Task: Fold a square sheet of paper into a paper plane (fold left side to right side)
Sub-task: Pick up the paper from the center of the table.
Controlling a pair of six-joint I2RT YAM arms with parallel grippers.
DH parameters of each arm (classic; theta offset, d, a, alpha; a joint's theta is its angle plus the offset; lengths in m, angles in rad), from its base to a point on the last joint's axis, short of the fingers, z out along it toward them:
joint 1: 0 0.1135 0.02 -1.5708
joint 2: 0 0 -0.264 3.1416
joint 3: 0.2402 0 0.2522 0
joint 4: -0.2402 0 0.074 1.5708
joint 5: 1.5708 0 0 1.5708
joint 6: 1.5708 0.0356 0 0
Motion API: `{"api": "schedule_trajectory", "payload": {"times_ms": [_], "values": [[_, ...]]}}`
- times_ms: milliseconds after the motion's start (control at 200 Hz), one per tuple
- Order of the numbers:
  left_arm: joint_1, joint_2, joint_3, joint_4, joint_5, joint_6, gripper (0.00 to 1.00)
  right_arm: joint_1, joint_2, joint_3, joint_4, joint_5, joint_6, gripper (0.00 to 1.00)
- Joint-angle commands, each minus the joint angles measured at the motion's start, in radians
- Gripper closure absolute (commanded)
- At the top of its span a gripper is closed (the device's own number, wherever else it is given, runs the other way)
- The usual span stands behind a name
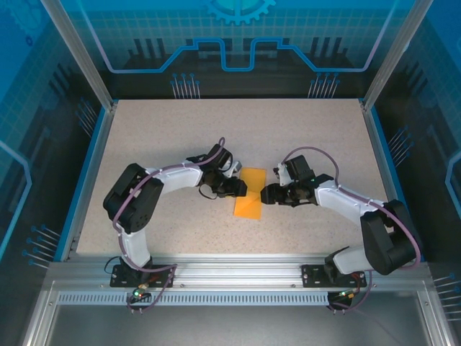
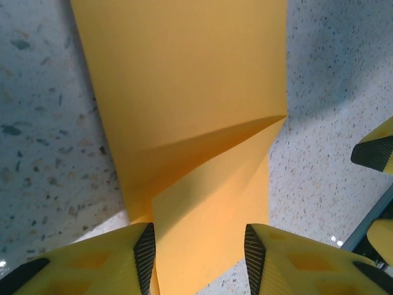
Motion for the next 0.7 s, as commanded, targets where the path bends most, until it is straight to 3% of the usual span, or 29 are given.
{"api": "schedule_trajectory", "payload": {"times_ms": [0,345,695], "values": [[0.009,0.023,0.027,-0.004,0.02,0.041,0.56,0.012,-0.02,-0.009,0.017,-0.032,0.014,0.4],[0.009,-0.028,-0.02,0.003,-0.051,0.059,0.89,0.001,0.014,-0.034,0.139,-0.158,0.05,0.39],[0.009,-0.081,-0.071,0.007,-0.098,0.047,0.92,0.016,0.117,-0.003,0.233,-0.227,0.115,0.39]]}}
